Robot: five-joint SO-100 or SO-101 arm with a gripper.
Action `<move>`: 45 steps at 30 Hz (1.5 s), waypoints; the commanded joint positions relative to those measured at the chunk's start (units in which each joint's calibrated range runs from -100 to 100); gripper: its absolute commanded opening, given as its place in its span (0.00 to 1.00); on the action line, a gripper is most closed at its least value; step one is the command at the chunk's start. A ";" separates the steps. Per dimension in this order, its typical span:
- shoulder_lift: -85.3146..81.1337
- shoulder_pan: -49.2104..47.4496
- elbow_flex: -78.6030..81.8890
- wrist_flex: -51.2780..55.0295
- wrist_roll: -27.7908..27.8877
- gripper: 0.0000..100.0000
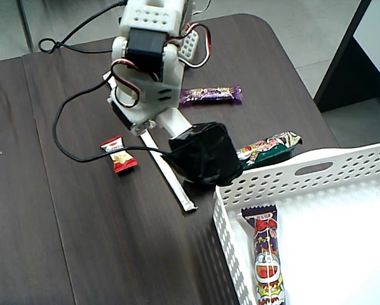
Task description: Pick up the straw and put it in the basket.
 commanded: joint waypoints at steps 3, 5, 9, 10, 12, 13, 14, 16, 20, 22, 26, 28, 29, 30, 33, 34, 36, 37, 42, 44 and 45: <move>-4.73 0.40 2.43 -0.50 -0.33 0.05; -6.31 0.54 7.26 -2.29 -0.28 0.05; -11.81 0.84 18.73 -9.47 -0.23 0.05; -13.81 0.84 22.74 -12.37 -0.23 0.05; -17.14 0.84 28.84 -17.67 -0.23 0.05; -18.14 0.84 30.48 -19.03 -0.18 0.05; -19.48 0.84 32.39 -20.57 0.08 0.05; -20.98 0.98 34.85 -22.20 1.07 0.07; -20.81 2.38 37.95 -24.33 2.69 0.14; -20.31 2.53 39.22 -25.53 3.21 0.18; -19.89 3.04 43.87 -29.20 3.89 0.23; -20.23 3.04 46.15 -31.51 3.89 0.24; -20.39 3.04 47.06 -32.53 3.89 0.24; -20.39 3.04 47.79 -33.39 3.89 0.24; -20.06 2.75 48.70 -34.07 3.89 0.24; -19.89 2.60 48.97 -34.16 3.73 0.24; -19.89 2.45 48.97 -34.24 3.63 0.24; -19.89 2.53 48.97 -34.24 3.68 0.24; -19.81 2.75 48.97 -34.24 3.73 0.24; -19.81 2.53 49.24 -34.24 3.68 0.24; -19.81 2.38 49.88 -34.41 3.68 0.24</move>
